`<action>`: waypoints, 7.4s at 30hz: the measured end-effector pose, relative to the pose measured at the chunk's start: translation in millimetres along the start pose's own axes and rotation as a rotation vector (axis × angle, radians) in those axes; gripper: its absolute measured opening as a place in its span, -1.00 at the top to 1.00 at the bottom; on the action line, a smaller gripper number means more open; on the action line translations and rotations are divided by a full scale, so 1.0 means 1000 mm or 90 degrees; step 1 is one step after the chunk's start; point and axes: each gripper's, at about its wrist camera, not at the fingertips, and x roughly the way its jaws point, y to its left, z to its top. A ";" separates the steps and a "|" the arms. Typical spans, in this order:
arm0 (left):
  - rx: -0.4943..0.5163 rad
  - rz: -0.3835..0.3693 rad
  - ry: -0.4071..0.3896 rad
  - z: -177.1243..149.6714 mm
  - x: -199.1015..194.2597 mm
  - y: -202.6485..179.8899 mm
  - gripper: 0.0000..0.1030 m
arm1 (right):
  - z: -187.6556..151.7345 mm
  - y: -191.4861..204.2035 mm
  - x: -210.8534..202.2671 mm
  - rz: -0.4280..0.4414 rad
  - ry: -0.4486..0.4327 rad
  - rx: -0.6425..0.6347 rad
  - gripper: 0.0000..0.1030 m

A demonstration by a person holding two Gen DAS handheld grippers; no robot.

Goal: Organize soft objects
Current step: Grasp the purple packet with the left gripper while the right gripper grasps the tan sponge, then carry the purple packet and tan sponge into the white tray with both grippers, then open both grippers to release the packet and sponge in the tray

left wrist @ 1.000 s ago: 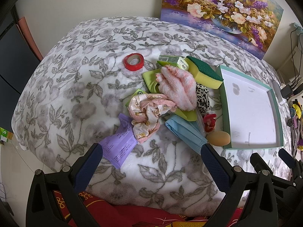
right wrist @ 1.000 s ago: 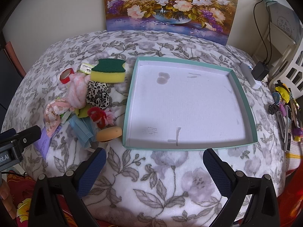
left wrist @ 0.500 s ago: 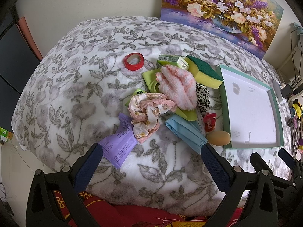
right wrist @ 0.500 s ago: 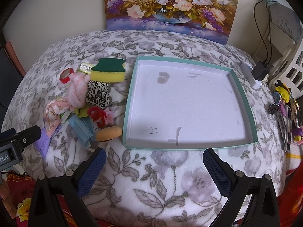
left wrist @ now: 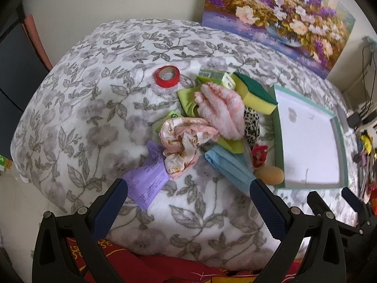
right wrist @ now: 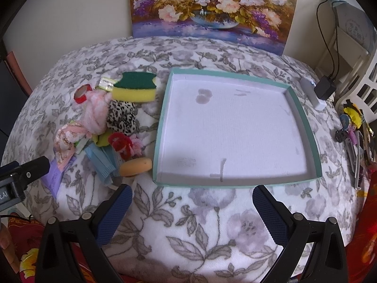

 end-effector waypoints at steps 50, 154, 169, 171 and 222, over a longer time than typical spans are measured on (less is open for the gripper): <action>0.050 0.031 0.180 0.016 0.106 0.058 -0.18 | 0.019 0.061 0.072 0.105 0.095 -0.077 -0.03; 0.193 -0.072 0.145 0.120 0.167 -0.226 -0.16 | 0.103 -0.149 0.093 -0.003 0.005 0.270 0.20; 0.143 -0.112 0.190 0.128 0.167 -0.208 -0.23 | 0.103 -0.147 0.095 -0.009 0.029 0.257 -0.23; 0.147 -0.110 0.184 0.127 0.163 -0.210 -0.28 | 0.102 -0.147 0.097 -0.014 0.041 0.254 -0.25; 0.047 0.049 -0.001 0.121 0.082 -0.120 -0.91 | 0.085 -0.089 0.082 -0.012 0.032 0.149 -1.00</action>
